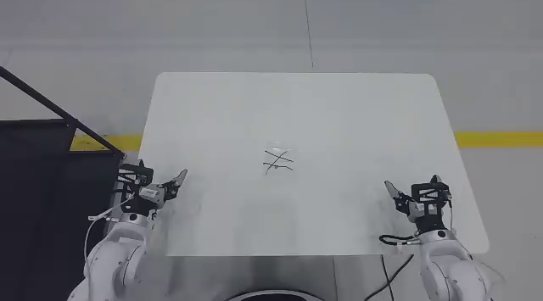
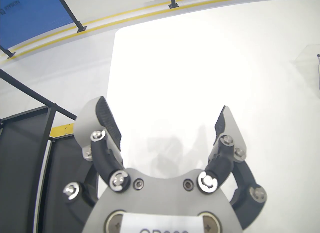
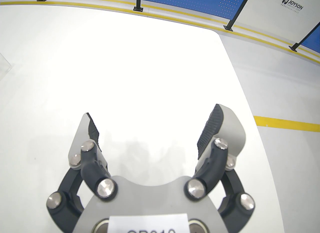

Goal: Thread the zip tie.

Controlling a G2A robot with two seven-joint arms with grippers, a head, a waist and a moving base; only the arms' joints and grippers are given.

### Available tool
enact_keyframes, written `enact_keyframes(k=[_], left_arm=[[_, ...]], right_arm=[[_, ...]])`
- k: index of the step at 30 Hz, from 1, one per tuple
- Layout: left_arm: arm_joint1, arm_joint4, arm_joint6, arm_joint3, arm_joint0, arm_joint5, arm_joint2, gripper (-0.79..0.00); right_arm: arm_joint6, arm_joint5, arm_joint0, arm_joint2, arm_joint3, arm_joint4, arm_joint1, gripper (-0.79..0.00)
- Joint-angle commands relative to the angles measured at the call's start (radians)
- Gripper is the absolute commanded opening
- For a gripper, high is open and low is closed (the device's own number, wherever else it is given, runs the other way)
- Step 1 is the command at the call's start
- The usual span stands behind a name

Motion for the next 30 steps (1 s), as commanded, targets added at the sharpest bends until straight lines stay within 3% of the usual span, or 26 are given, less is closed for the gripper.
enact_keyframes(k=[1, 3, 10, 16, 26, 30], left_arm=[[0.0, 0.0, 0.0, 0.0, 0.0, 0.0, 0.0, 0.0], [0.0, 0.0, 0.005, -0.008, -0.001, -0.01, -0.001, 0.0], [0.01, -0.11, -0.043, -0.028, -0.027, -0.214, -0.059, 0.0], [0.024, -0.288, -0.195, 0.001, -0.107, -0.452, -0.09, 0.0], [0.036, -0.565, -0.474, 0.095, -0.298, -0.647, -0.014, 0.0], [0.037, -0.575, -0.485, 0.097, -0.303, -0.656, -0.012, 0.0]], right_arm=[[0.0, 0.0, 0.0, 0.0, 0.0, 0.0, 0.0, -0.001], [0.0, 0.0, 0.0, 0.0, 0.0, 0.0, 0.0, 0.0], [-0.063, -0.03, 0.0, -0.003, -0.017, -0.057, 0.001, 0.0], [-0.178, -0.069, -0.015, 0.003, -0.042, -0.143, 0.004, 0.0], [-0.365, -0.202, -0.029, 0.024, -0.03, -0.229, 0.013, 0.0], [-0.402, -0.231, -0.034, 0.034, -0.021, -0.231, 0.016, 0.0]])
